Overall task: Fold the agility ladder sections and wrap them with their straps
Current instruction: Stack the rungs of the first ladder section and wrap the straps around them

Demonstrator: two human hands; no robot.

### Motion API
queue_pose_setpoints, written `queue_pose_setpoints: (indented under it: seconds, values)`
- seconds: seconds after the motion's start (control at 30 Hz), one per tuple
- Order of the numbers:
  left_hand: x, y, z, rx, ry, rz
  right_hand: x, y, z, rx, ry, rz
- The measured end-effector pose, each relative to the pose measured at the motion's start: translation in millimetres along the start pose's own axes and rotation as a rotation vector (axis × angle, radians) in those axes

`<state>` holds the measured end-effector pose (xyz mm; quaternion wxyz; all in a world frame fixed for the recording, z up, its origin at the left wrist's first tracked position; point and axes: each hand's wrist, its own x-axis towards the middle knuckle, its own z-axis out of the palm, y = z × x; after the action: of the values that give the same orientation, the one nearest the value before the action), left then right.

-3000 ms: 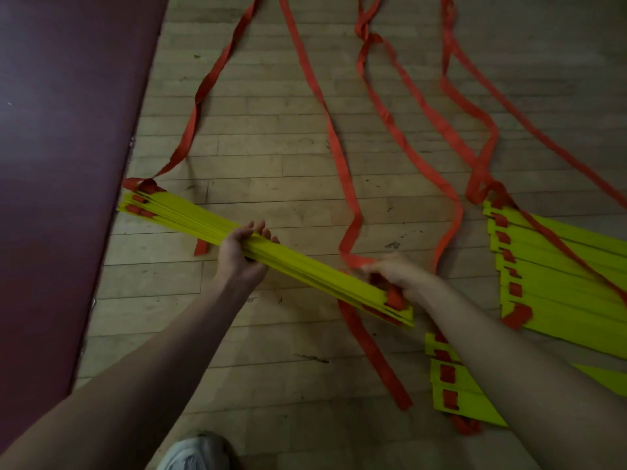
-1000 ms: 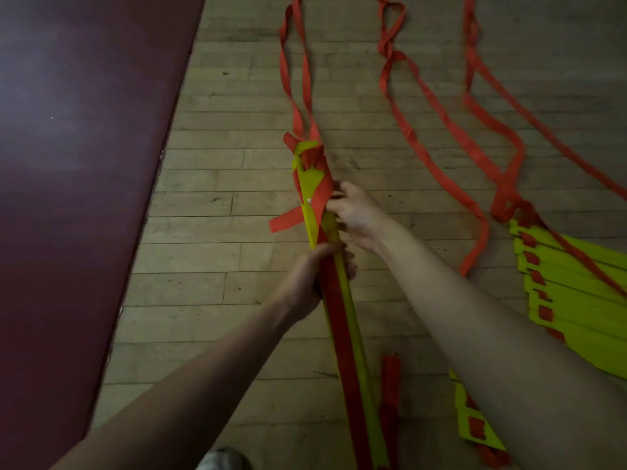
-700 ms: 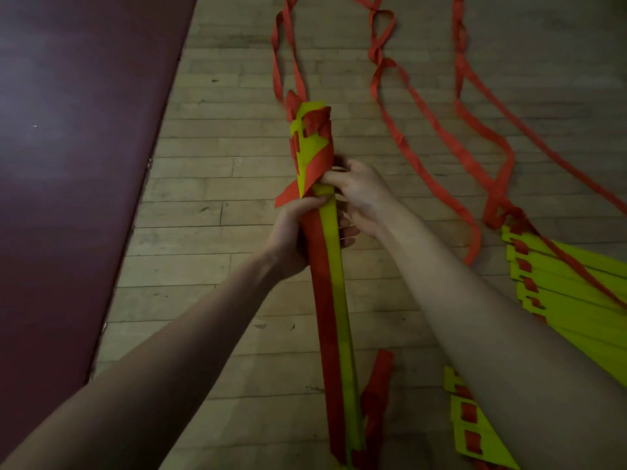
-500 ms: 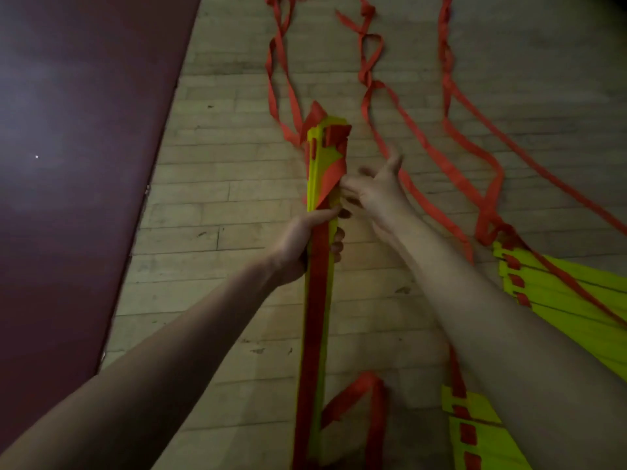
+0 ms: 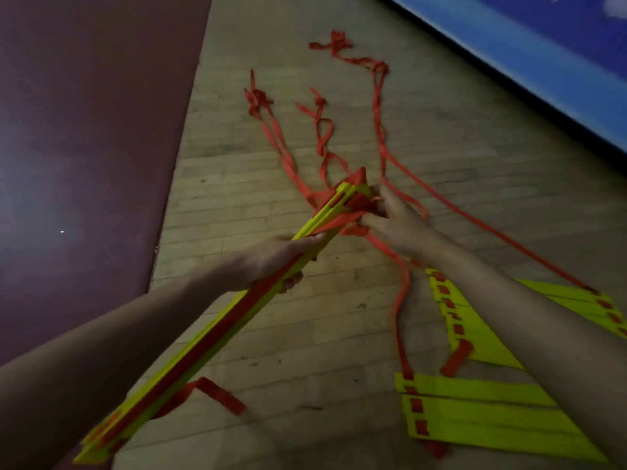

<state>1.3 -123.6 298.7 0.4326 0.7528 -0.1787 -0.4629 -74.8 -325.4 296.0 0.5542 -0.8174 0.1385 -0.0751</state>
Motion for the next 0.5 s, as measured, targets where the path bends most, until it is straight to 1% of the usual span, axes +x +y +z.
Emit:
queue_pose_setpoints:
  seconds: [0.07,0.13,0.27,0.3,0.33,0.37,0.43,0.5]
  values:
    - [-24.3,2.6,7.9,0.067,0.015,-0.014,-24.9,-12.9,-10.4,-0.104,-0.084,0.021]
    - [-47.4,6.4,13.8,0.127,0.013,-0.049,-49.7,-23.2,-17.0,-0.126,-0.171,0.054]
    - [-81.0,11.4,24.3,0.277,0.075,-0.052,-85.6,-40.9,-29.7,-0.184,-0.324,0.203]
    - [-87.0,12.5,26.1,0.305,0.1,-0.043,-89.1,-41.9,-32.8,-0.175,-0.322,0.232]
    - [-91.8,13.9,26.7,0.324,0.128,-0.034,-92.6,-45.2,-35.5,-0.168,-0.282,0.245]
    - [-96.1,15.2,26.9,0.336,0.151,-0.025,-94.4,-46.4,-37.8,-0.175,-0.206,0.237]
    - [-104.6,17.4,27.9,0.34,0.158,-0.014,-99.3,-48.4,-38.2,-0.165,-0.039,0.179]
    - [-112.3,18.9,30.1,0.336,0.124,-0.02,-110.1,-55.7,-32.6,-0.114,0.019,0.107]
